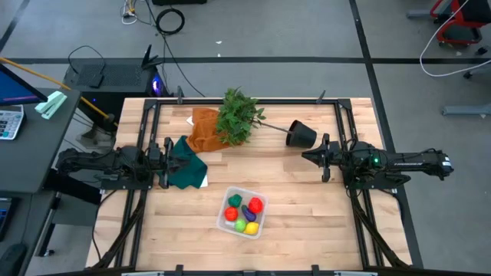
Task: Pick and placing Produce into tupperware
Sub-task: Return to Home Position
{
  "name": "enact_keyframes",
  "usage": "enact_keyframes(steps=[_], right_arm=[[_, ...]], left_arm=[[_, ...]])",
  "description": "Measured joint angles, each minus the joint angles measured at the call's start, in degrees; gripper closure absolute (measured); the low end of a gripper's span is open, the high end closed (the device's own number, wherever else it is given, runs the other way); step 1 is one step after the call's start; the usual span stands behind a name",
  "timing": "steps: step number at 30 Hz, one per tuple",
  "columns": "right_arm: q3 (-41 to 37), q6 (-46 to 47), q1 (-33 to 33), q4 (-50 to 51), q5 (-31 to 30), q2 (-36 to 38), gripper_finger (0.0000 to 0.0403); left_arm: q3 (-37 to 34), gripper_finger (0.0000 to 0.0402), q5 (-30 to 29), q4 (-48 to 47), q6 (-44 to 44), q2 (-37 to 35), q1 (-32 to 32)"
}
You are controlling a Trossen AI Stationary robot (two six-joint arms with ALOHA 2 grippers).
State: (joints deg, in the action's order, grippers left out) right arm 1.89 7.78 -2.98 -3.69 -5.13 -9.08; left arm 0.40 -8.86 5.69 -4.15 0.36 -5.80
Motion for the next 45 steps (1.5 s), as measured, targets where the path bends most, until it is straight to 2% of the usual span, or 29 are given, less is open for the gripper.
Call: enact_keyframes(steps=[8,18,30,45], right_arm=[[0.0,0.0,0.0,0.0,0.0,0.0,0.0403],[0.0,0.0,0.0,0.0,0.0,0.0,0.0403],[0.0,0.0,0.0,0.0,0.0,0.0,0.0403],[0.0,0.0,0.0,0.0,0.0,0.0,0.0403]], left_arm=[[0.0,0.0342,0.0,0.0,0.0,0.0,0.0],[0.0,0.0353,0.0,0.0,0.0,0.0,0.0],[0.0,0.0342,0.0,0.0,0.0,0.0,0.0],[0.0,0.0351,0.0,0.0,0.0,0.0,0.0]])
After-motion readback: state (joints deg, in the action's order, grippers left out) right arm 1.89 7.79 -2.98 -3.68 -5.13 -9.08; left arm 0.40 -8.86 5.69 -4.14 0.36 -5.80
